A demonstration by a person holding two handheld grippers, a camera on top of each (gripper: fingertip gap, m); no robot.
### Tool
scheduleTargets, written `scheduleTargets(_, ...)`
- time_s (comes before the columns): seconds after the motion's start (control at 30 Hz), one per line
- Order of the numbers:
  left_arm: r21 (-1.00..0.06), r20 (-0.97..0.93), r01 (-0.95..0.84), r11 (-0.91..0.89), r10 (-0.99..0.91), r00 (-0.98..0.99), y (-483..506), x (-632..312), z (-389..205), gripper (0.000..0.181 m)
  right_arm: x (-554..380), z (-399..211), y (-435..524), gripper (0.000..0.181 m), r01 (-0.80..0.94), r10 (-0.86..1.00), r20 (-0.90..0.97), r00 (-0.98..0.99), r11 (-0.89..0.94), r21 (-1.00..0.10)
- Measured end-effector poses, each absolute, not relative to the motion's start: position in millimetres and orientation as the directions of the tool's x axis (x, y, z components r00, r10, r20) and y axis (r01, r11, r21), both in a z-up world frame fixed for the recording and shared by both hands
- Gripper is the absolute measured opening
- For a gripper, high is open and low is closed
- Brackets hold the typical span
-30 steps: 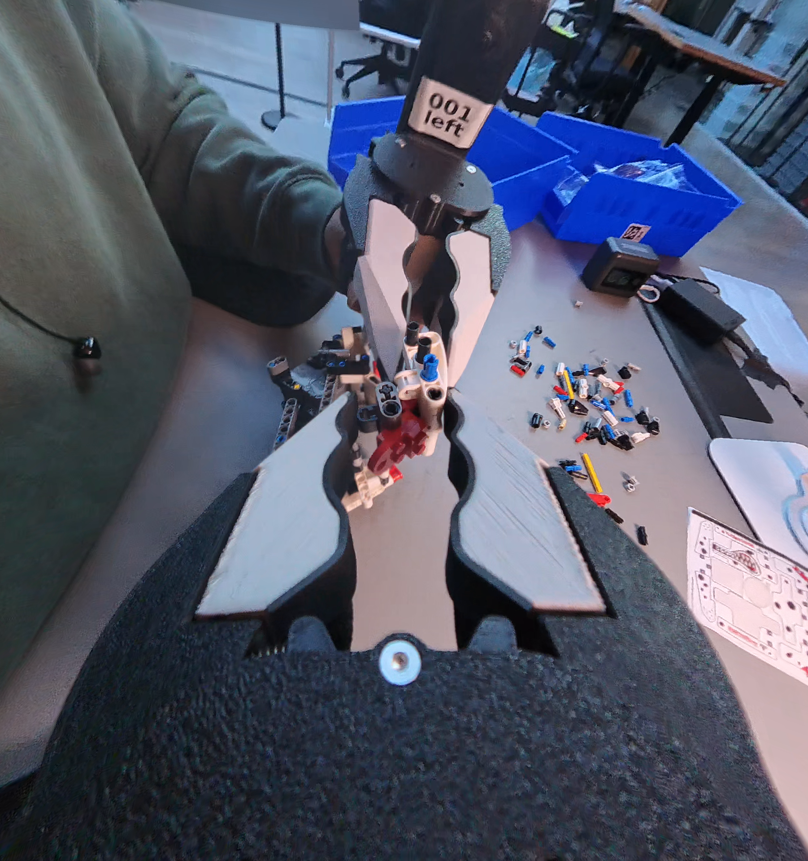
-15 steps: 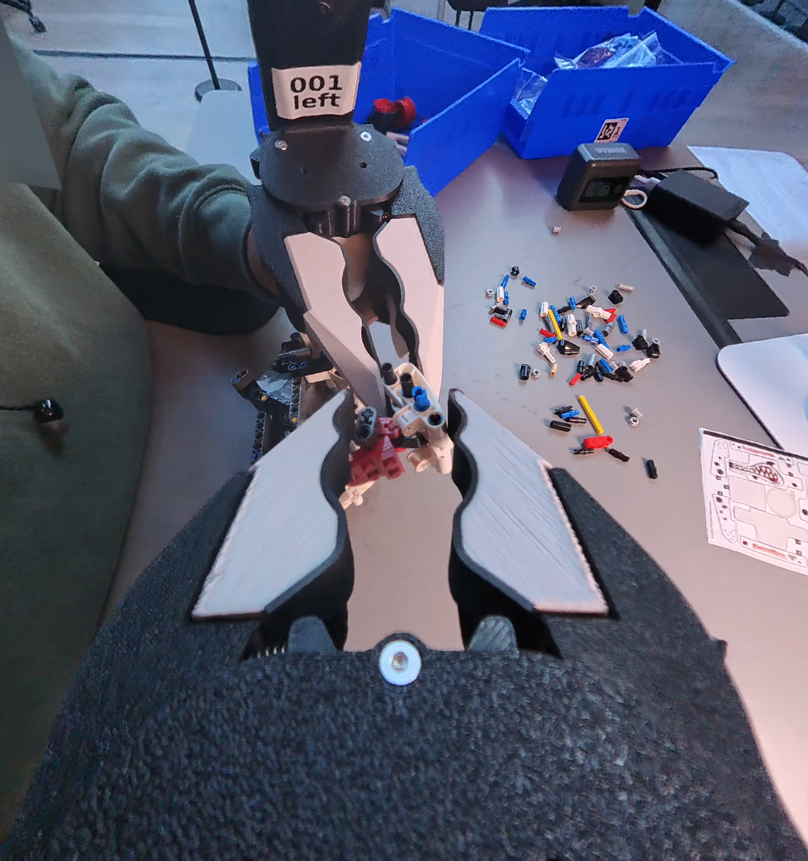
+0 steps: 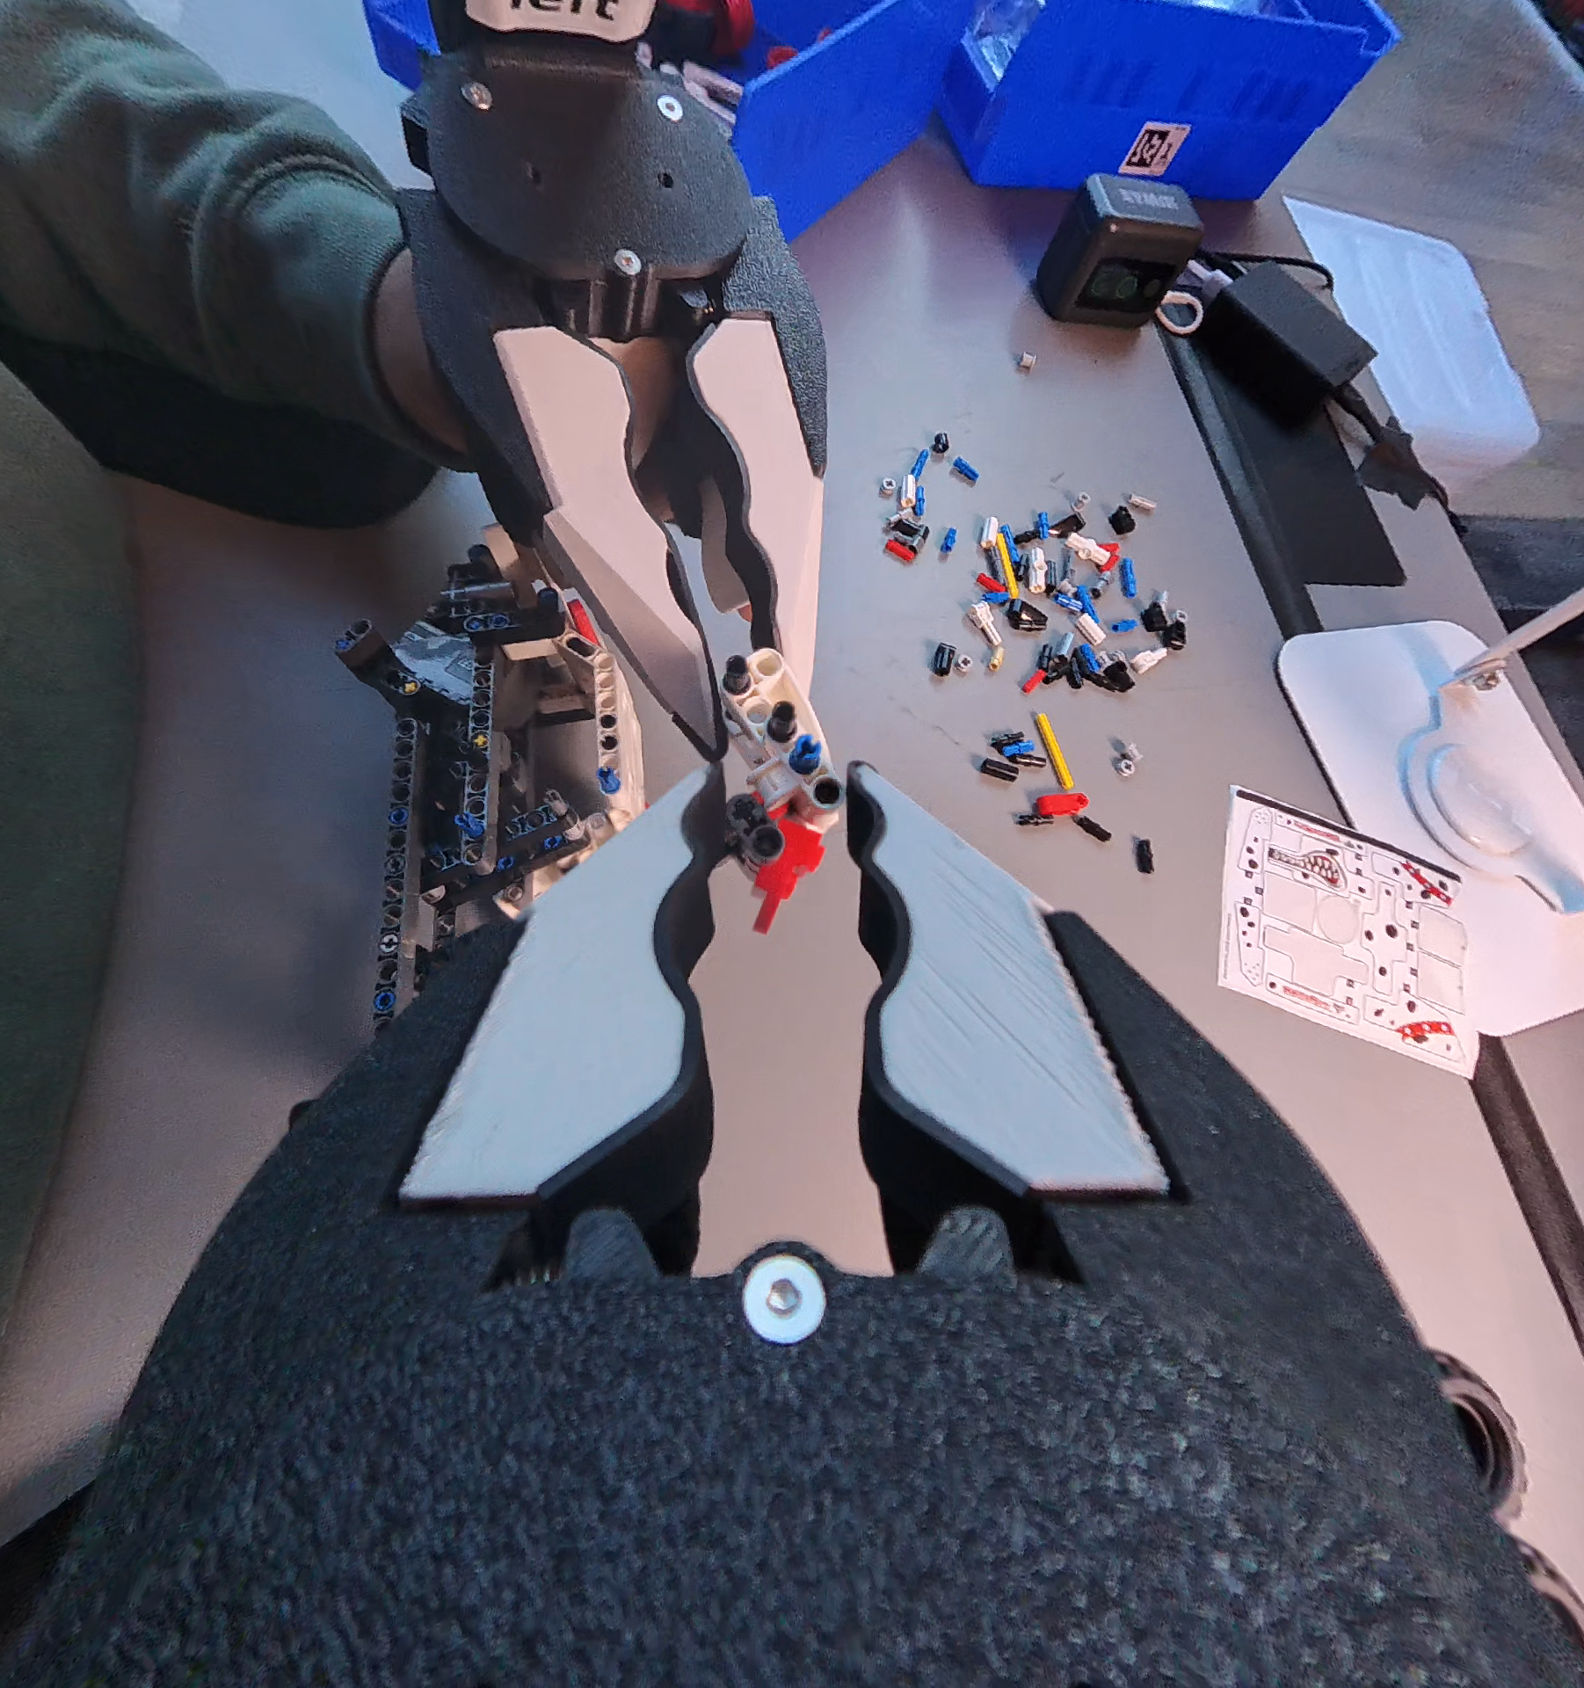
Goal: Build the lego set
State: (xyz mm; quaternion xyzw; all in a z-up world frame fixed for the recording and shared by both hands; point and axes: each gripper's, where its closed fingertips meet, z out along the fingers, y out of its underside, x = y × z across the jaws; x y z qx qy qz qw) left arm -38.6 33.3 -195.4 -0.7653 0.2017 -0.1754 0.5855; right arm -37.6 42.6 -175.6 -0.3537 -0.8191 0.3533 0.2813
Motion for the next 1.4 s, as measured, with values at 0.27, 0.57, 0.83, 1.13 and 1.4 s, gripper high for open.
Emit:
scheduleTargets(0.27, -0.947, -0.003, -0.165, -0.276, -0.506, 0.863, 37, -32, -206, 0.016, -43, -196, 38, 0.02, 0.436, 0.73, 0.263, -0.63, 0.613, -0.658)
scheduleTargets(0.57, -0.917, 0.017, -0.224, -0.33, -0.594, 0.804, 30, -21, -219, 0.017, -34, -205, 25, 0.017, 0.3, 0.557, 0.293, -0.777, 0.737, -0.606)
scheduleTargets(0.83, -0.829, 0.194, -0.174, -0.531, -0.566, 0.801, -21, -43, -217, 0.068, -16, -251, 18, 0.017, 0.442, 0.612, 0.088, -0.786, 0.656, -0.612)
scheduleTargets(1.13, -0.673, 0.26, -0.338, -0.658, -0.638, 0.725, -33, -16, -271, 0.075, -21, -262, 12, 0.017, 0.431, 0.595, 0.12, -0.795, 0.692, -0.579)
scheduleTargets(1.4, -0.675, 0.358, -0.261, -0.69, -0.616, 0.701, -30, -15, -272, 0.075, -20, -266, 15, 0.017, 0.368, 0.568, 0.228, -0.79, 0.739, -0.564)
